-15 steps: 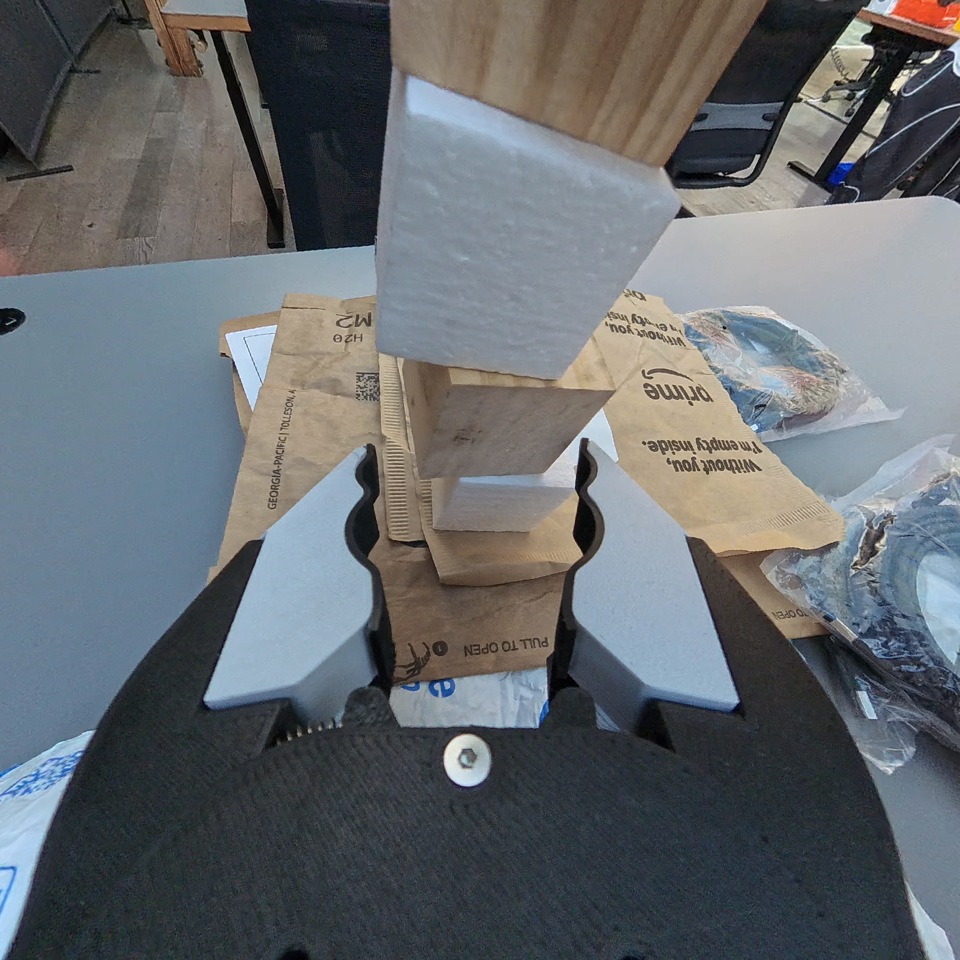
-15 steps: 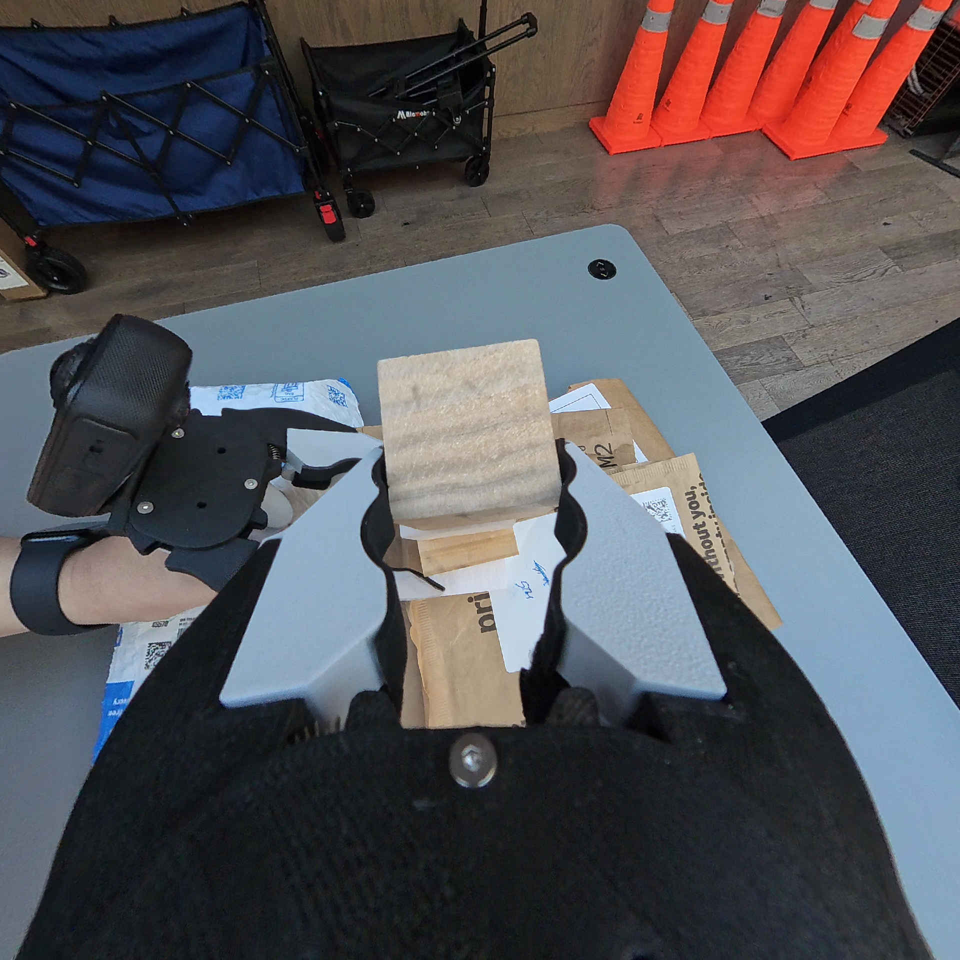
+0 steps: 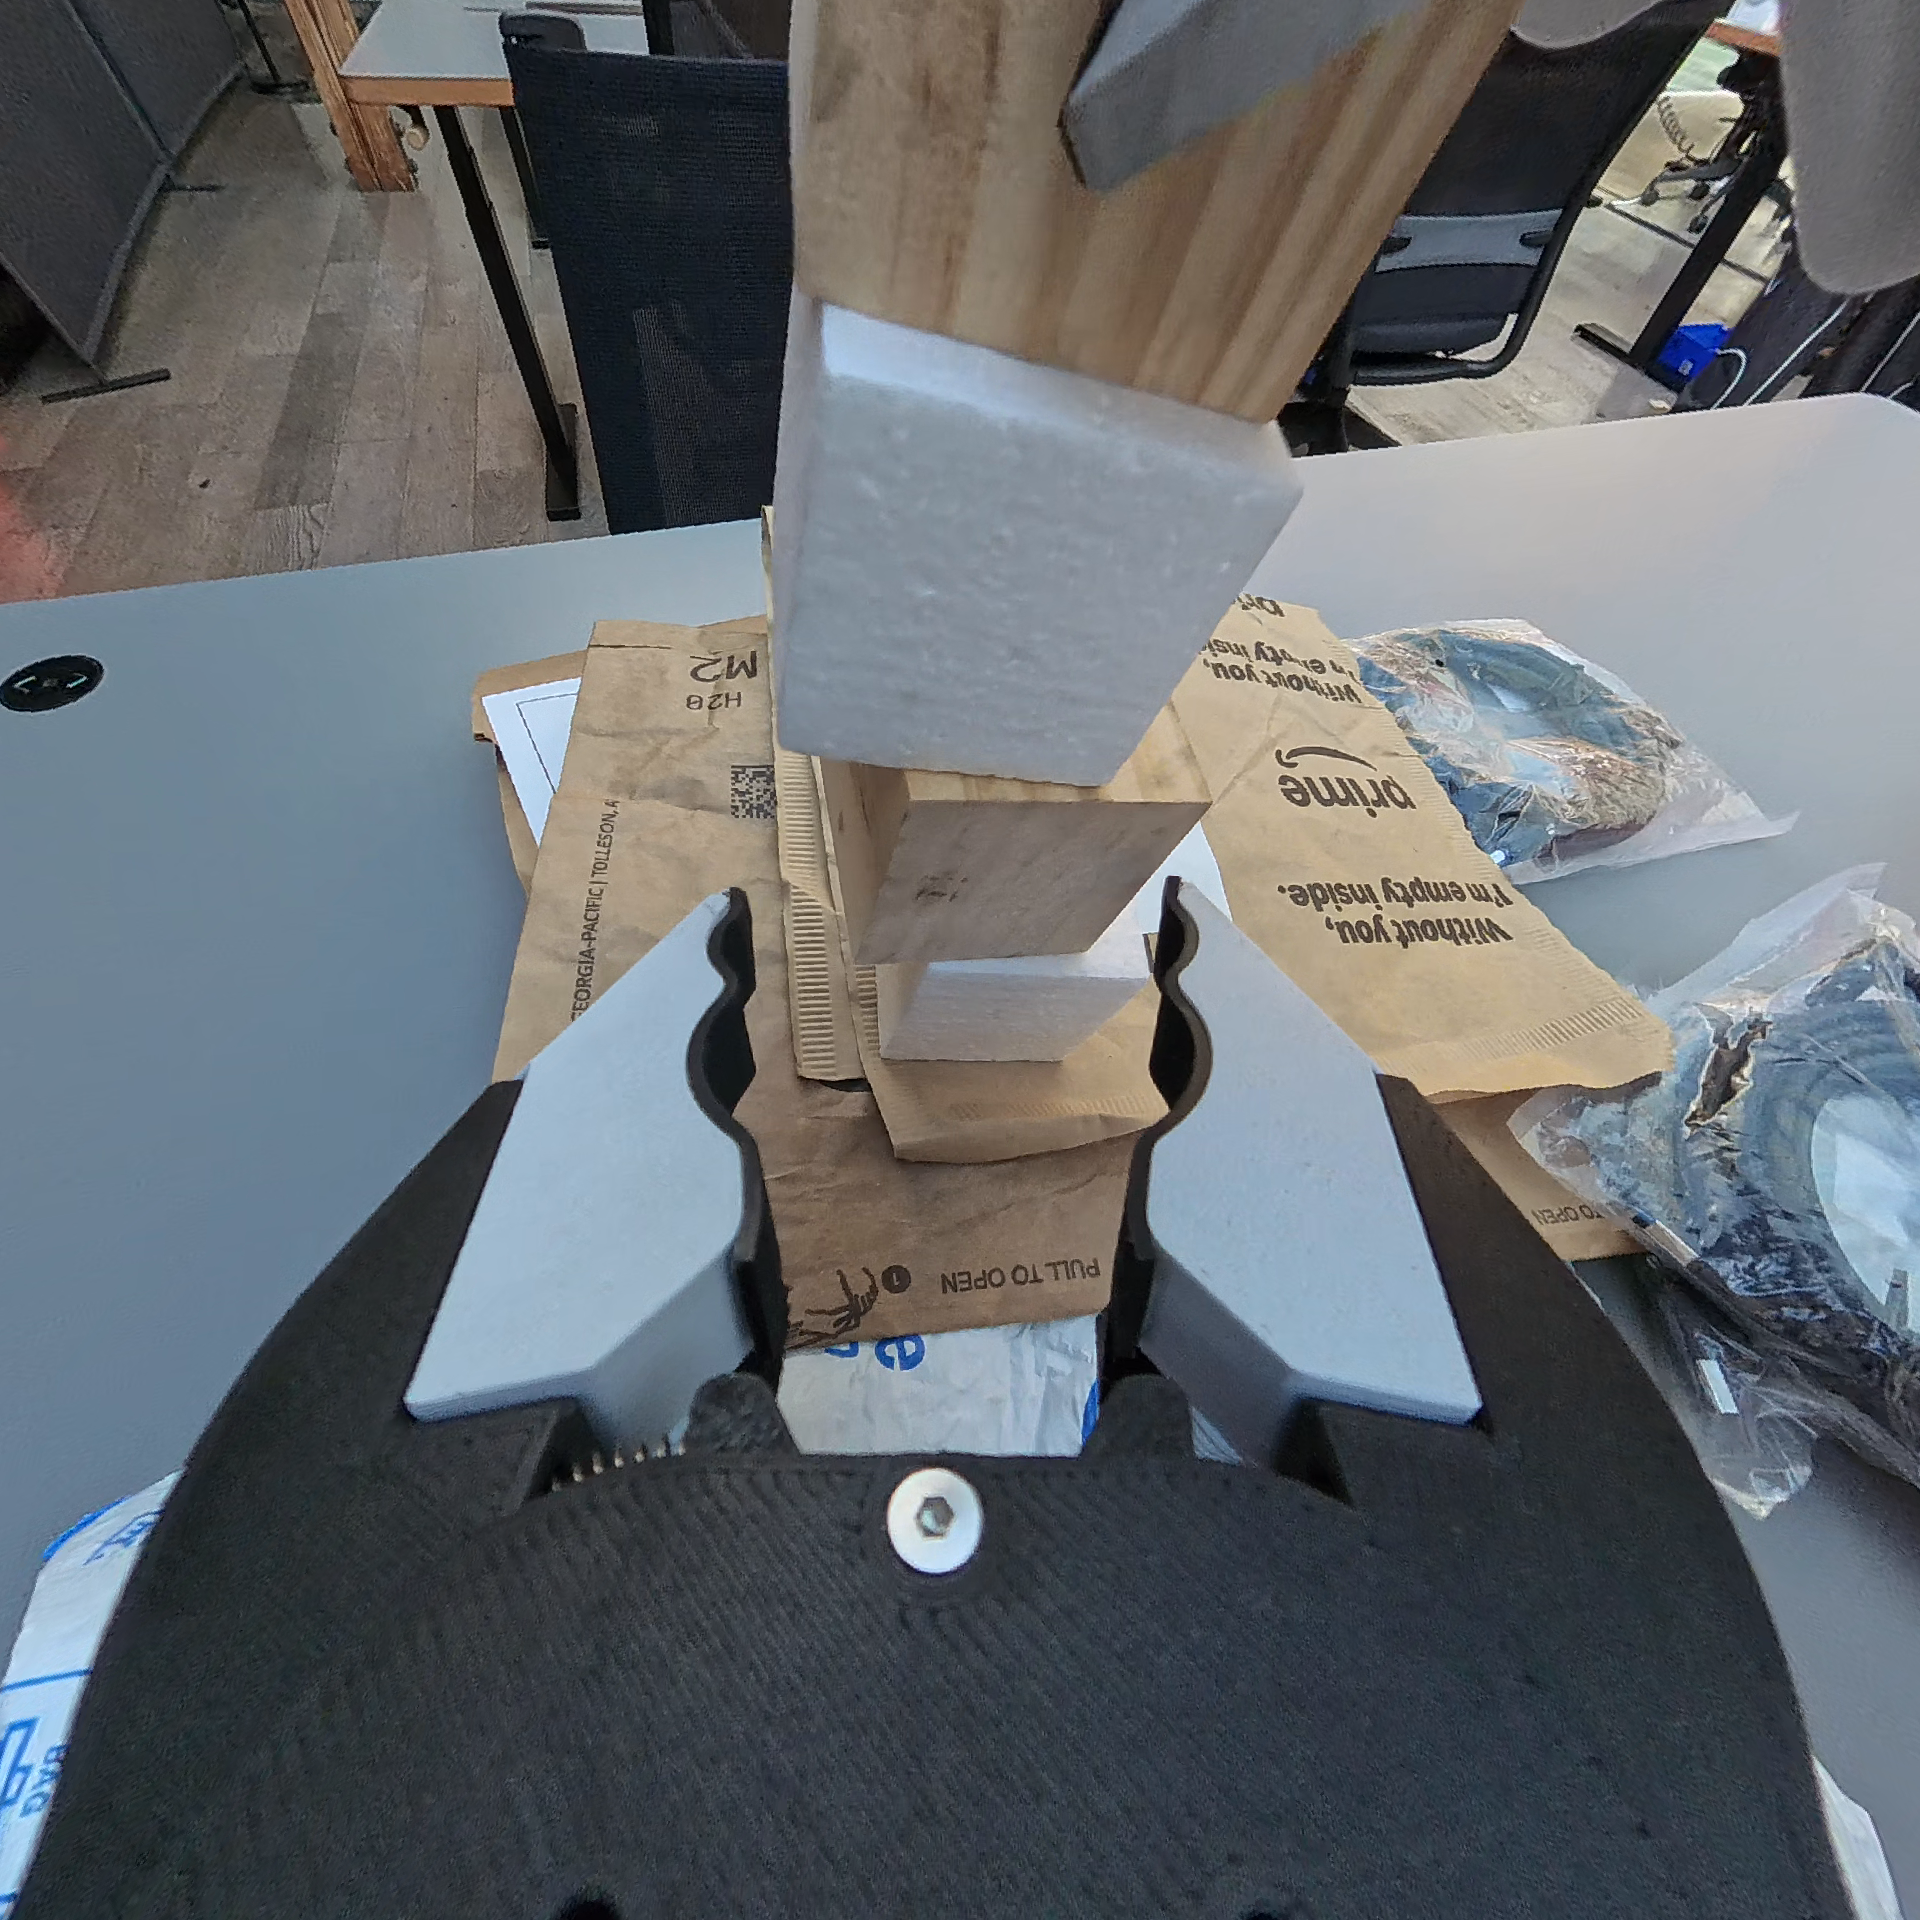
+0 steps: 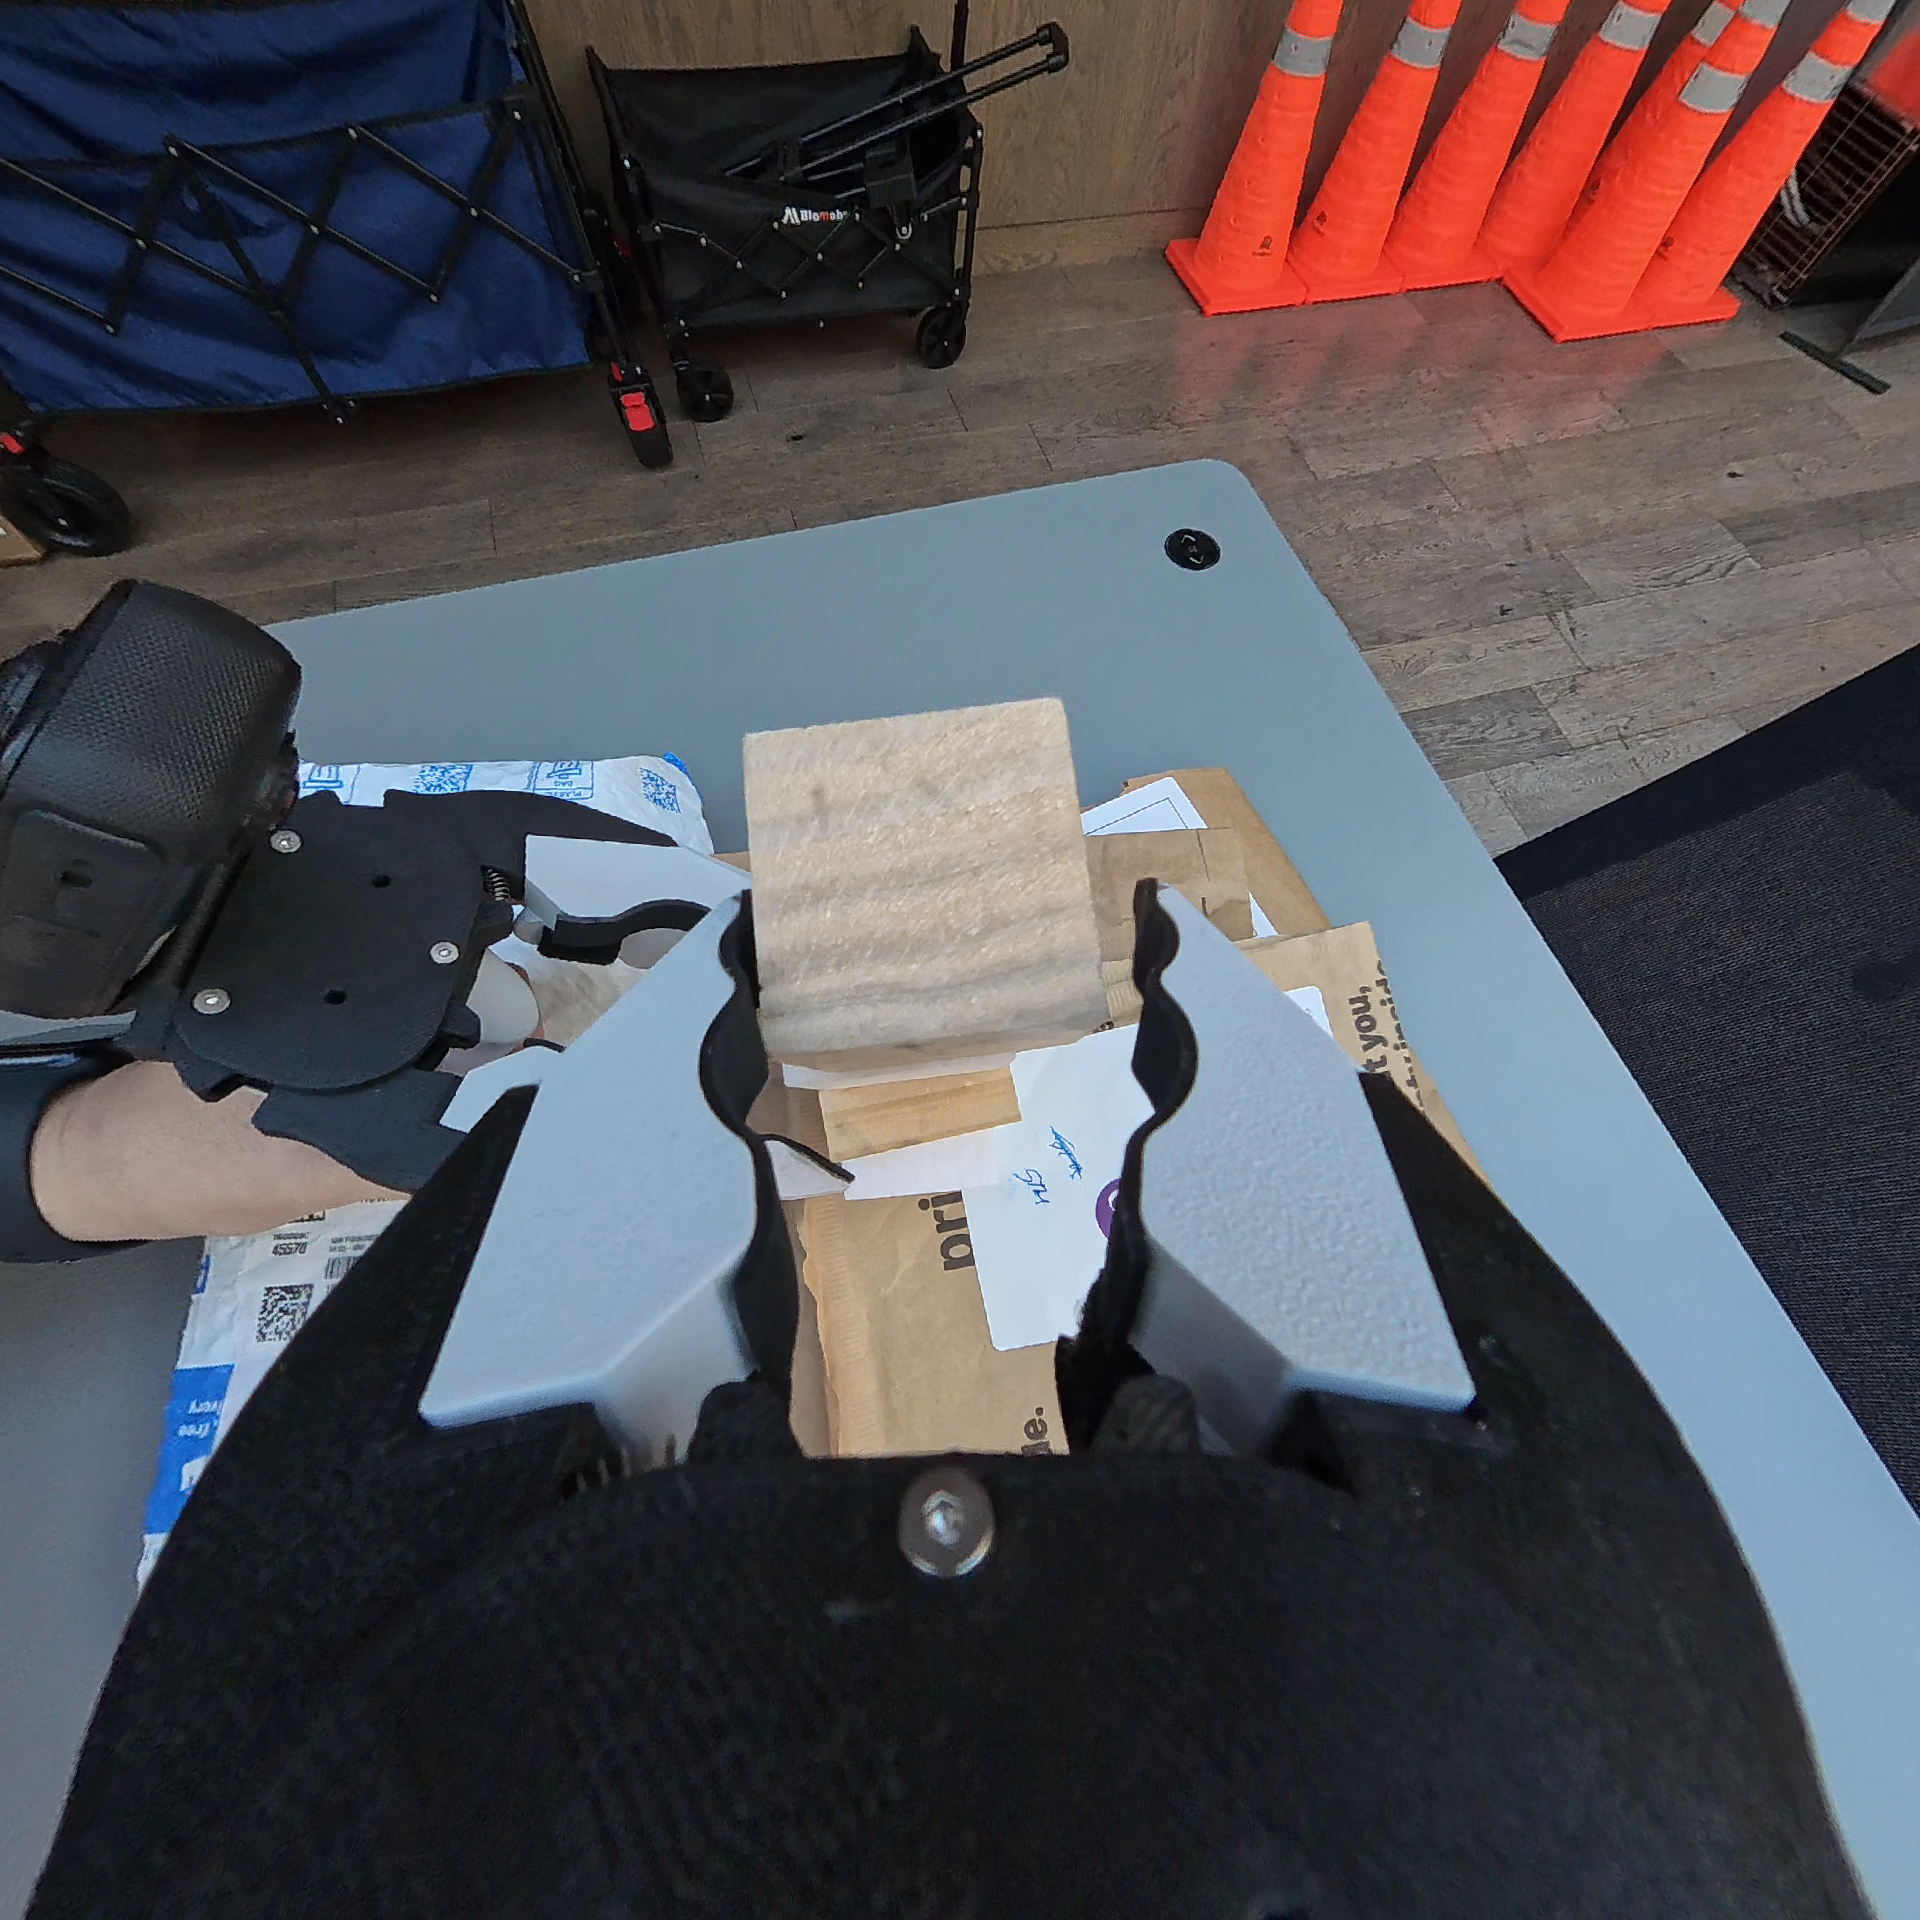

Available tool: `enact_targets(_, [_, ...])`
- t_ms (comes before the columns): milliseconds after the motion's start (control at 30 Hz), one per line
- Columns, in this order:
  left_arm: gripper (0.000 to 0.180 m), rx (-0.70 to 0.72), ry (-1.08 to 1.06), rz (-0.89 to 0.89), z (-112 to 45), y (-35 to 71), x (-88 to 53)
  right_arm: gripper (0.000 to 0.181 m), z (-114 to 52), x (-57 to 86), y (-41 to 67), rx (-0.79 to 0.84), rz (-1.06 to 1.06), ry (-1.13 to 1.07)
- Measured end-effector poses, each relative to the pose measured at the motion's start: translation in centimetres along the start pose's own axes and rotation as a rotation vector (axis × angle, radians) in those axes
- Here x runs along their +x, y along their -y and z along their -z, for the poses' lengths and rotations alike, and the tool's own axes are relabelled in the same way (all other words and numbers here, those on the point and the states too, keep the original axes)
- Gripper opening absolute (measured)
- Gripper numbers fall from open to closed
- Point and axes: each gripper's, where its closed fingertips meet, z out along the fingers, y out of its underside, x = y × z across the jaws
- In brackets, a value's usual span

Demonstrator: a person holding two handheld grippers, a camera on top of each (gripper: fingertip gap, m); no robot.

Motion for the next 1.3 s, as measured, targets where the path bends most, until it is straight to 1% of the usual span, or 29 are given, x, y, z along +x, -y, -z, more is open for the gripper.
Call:
enact_targets(233, [0.078, 0.001, 0.005, 0.005, 0.4, 0.0, -0.1, 0.075, 0.4, 0.4, 0.2, 0.022, -0.013, -0.004])
enact_targets(300, [0.079, -0.002, 0.008, 0.003, 0.5, -0.1, -0.1, 0.080, 0.5, 0.6, 0.1, 0.027, -0.017, -0.014])
enact_targets(367, [0.080, -0.002, 0.008, 0.007, 0.7, -0.1, 0.0, 0.081, 0.8, 0.4, 0.3, 0.038, -0.022, -0.005])
enact_targets(533, [0.083, 0.003, 0.005, 0.010, 2.0, 0.0, 0.0, 0.097, 2.2, 0.5, 1.2, 0.108, -0.035, -0.032])
enact_targets(633, [0.084, 0.003, 0.006, 0.003, 3.6, 0.0, -0.2, 0.110, 5.3, -0.3, 2.3, 0.177, -0.040, -0.040])
enact_targets(733, [0.084, -0.006, -0.009, 0.011, 6.2, 0.0, -0.5, 0.112, 11.5, -1.4, 2.3, 0.239, -0.037, -0.054])
enact_targets(767, [0.084, -0.017, -0.021, 0.010, 7.2, -0.1, -0.3, 0.110, 14.3, -1.4, 1.2, 0.229, -0.033, -0.090])
enact_targets(800, [0.084, -0.030, -0.027, 0.001, 8.2, -0.3, -0.3, 0.107, 17.0, -0.9, -0.6, 0.197, -0.021, -0.141])
enact_targets(867, [0.084, -0.047, -0.033, -0.023, 10.3, -0.8, -0.3, 0.091, 23.1, -0.6, -5.9, 0.079, 0.012, -0.234])
enact_targets(900, [0.085, -0.056, -0.030, -0.032, 11.4, -0.9, -0.4, 0.085, 25.5, -0.3, -9.3, -0.012, 0.025, -0.260])
enact_targets(933, [0.086, -0.066, -0.023, -0.039, 12.6, -1.1, -0.4, 0.085, 27.8, 0.0, -13.4, -0.122, 0.028, -0.276])
enact_targets(1033, [0.087, -0.092, 0.025, -0.071, 15.5, -1.0, -0.6, 0.081, 33.6, -0.8, -26.0, -0.449, 0.021, -0.225])
enact_targets(1100, [0.088, -0.092, 0.082, -0.077, 17.6, -0.4, -0.6, 0.081, 35.5, -2.0, -32.9, -0.606, 0.036, -0.135])
enact_targets(1133, [0.088, -0.087, 0.110, -0.070, 18.6, 0.1, -0.4, 0.082, 35.7, -2.7, -35.6, -0.659, 0.050, -0.089])
enact_targets(1200, [0.087, -0.067, 0.175, -0.053, 20.7, 1.1, 0.1, 0.085, 35.2, -3.6, -39.9, -0.711, 0.108, -0.001])
enact_targets(1267, [0.088, -0.067, 0.251, -0.041, 22.7, 1.9, 0.7, 0.088, 33.9, -4.2, -42.0, -0.709, 0.135, 0.056])
enact_targets(1300, [0.088, -0.064, 0.291, -0.043, 23.8, 2.4, 1.2, 0.087, 33.1, -4.5, -42.3, -0.675, 0.145, 0.080])
